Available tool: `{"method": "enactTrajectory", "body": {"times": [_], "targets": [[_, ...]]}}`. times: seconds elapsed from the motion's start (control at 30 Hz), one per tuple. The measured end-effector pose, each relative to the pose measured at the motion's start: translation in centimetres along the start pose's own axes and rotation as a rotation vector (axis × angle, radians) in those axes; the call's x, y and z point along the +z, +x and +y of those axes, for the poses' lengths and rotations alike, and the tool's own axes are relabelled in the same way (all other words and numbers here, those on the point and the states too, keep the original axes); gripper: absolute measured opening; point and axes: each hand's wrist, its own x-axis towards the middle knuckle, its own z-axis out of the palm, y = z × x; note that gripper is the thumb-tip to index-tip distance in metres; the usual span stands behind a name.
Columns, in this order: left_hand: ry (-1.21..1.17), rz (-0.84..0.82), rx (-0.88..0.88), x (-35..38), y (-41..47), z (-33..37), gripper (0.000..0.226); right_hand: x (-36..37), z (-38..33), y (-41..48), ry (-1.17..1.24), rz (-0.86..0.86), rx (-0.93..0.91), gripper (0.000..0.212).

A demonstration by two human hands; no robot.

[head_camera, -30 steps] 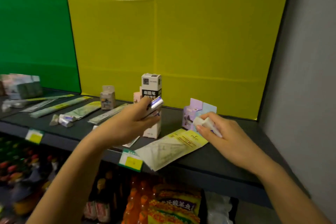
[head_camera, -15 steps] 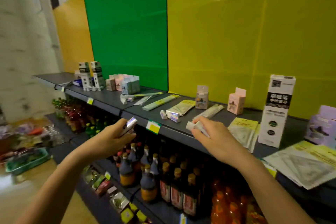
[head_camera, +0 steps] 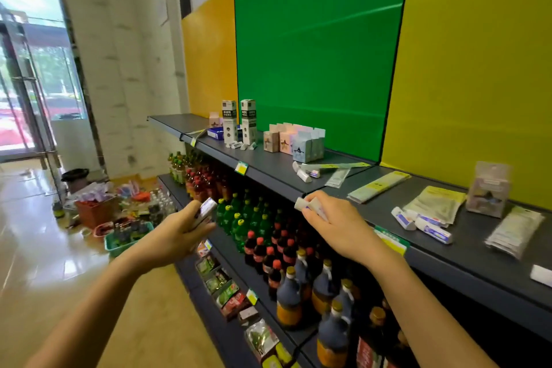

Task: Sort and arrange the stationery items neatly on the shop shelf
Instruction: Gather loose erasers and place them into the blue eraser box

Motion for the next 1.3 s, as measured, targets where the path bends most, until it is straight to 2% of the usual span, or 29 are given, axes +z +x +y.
{"method": "enactTrajectory", "body": {"times": [0.3, 0.6, 0.7, 0.9, 1.0, 1.1, 1.3], "targets": [[-0.027, 0.046, -0.105, -3.2, 8.4, -10.9, 0.025, 10.3, -0.8, 13.9, 0.003, -0.043, -0.075, 0.029], [0.057, 0.204, -0.17, -9.9, 17.9, -20.6, 0.018, 18.4, -3.3, 28.4, -0.066, -0.022, -0.145, 0.031], [0.086, 0.203, -0.176, -11.1, 19.8, -23.9, 0.009, 21.4, -3.9, 31.7, -0.094, -0.044, -0.137, 0.034], [0.121, 0.171, -0.226, -14.2, 24.6, -33.7, 0.017, 28.2, -5.3, 39.3, -0.084, -0.059, -0.106, 0.031], [0.108, 0.178, -0.188, -16.9, 28.1, -38.3, 0.012, 31.3, -6.5, 43.9, -0.027, -0.046, -0.07, 0.03], [0.099, 0.143, -0.145, -20.6, 32.4, -41.9, 0.018, 33.5, -7.9, 48.7, 0.006, -0.026, -0.018, 0.03], [0.098, 0.11, 0.004, -24.9, 41.5, -46.5, 0.023, 35.9, -9.5, 56.9, -0.078, 0.042, 0.031, 0.032]]}}
